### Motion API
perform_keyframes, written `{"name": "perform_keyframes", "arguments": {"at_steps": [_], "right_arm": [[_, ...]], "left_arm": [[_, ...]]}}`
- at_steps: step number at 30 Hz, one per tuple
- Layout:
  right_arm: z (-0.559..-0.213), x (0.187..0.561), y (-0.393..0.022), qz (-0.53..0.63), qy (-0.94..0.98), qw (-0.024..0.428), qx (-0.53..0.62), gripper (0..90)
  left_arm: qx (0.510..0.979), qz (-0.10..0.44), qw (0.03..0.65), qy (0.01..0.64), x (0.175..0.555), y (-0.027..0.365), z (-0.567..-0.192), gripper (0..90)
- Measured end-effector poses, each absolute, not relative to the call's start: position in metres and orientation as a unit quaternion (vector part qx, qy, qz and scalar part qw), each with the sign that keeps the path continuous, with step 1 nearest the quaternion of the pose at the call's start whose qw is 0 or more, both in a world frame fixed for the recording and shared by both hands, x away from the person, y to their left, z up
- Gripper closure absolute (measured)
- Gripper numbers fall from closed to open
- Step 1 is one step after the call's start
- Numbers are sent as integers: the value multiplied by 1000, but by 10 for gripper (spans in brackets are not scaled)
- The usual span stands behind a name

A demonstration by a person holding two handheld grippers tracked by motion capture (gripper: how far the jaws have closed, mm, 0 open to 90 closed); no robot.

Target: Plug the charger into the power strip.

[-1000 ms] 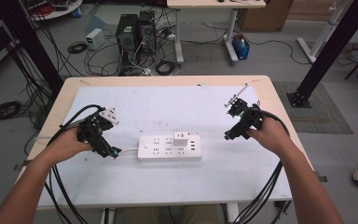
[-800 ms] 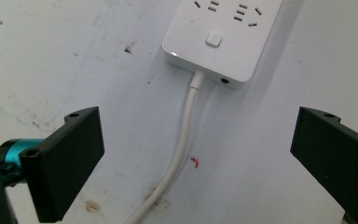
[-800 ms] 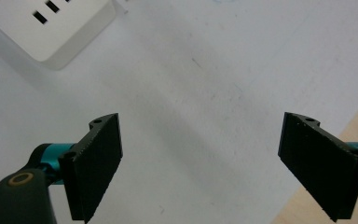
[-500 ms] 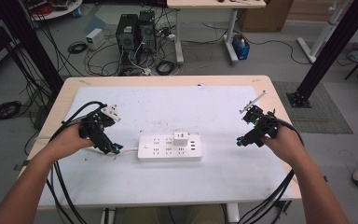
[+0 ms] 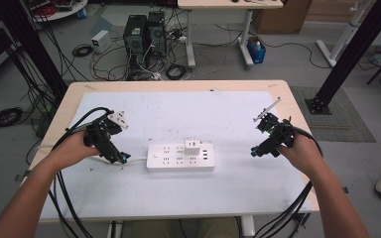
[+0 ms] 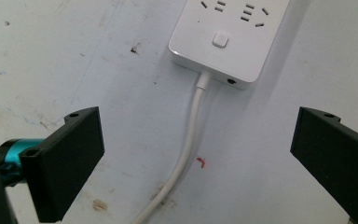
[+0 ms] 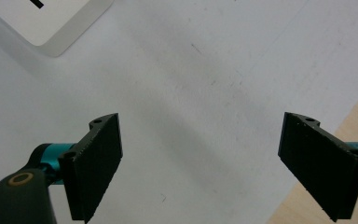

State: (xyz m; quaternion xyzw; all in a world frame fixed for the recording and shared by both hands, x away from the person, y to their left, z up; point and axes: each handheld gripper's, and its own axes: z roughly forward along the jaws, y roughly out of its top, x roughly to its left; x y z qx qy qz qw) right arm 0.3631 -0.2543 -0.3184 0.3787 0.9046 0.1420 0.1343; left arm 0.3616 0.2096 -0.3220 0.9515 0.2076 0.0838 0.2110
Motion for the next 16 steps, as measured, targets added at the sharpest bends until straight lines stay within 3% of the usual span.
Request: {"name": "perform_keyframes", "arguments": {"at_steps": [16], "right_arm": [[-322,359,-258,143,906,132,375,130]], "left_arm": [[952,85,209,206,362,207,-324,27]]}}
